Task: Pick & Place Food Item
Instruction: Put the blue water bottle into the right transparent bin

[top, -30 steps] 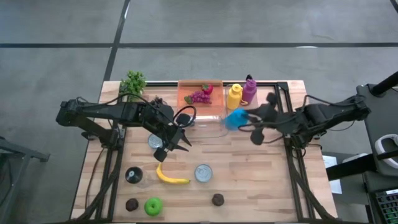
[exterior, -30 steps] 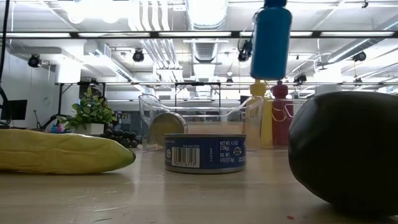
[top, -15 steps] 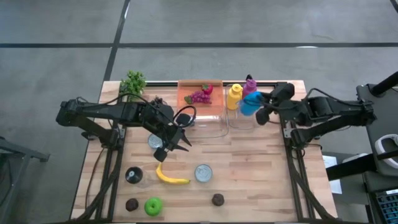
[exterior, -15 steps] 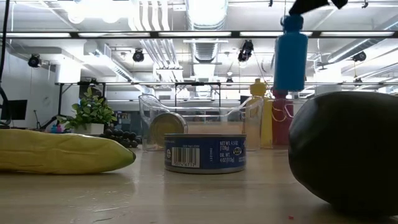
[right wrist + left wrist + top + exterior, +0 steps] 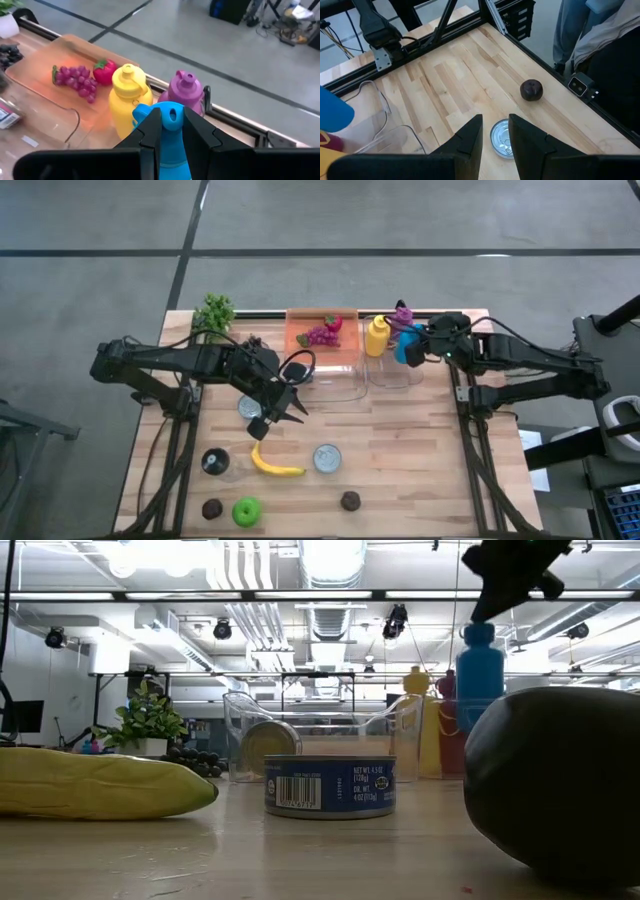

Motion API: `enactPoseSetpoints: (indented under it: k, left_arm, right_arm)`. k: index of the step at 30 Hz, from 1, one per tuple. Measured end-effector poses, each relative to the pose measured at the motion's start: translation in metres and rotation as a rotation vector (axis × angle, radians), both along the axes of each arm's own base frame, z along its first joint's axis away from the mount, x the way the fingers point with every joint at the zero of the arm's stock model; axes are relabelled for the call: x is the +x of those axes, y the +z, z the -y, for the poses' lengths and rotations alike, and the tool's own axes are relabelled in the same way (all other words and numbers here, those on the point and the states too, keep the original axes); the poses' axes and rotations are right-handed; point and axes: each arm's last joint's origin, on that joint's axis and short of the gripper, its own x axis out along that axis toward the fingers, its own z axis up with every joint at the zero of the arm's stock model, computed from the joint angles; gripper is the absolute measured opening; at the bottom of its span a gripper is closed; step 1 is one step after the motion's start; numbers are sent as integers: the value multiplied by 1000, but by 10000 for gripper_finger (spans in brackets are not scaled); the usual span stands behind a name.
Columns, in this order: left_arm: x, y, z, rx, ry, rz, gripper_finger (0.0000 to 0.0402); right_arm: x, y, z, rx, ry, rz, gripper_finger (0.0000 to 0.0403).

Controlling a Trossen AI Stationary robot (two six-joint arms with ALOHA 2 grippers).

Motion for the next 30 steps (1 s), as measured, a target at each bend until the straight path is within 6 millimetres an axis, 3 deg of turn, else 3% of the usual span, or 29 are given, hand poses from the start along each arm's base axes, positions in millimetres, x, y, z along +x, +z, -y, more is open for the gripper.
enactPoseSetpoints:
  k: [22, 30]
  left_arm:
    - [0, 0, 0, -17, 13, -8, 97]
    - [0, 0, 0, -17, 13, -8, 97]
  right_arm:
    - [3, -44, 10, 30, -49, -54, 50]
    - [3, -46, 10, 31, -52, -52, 56]
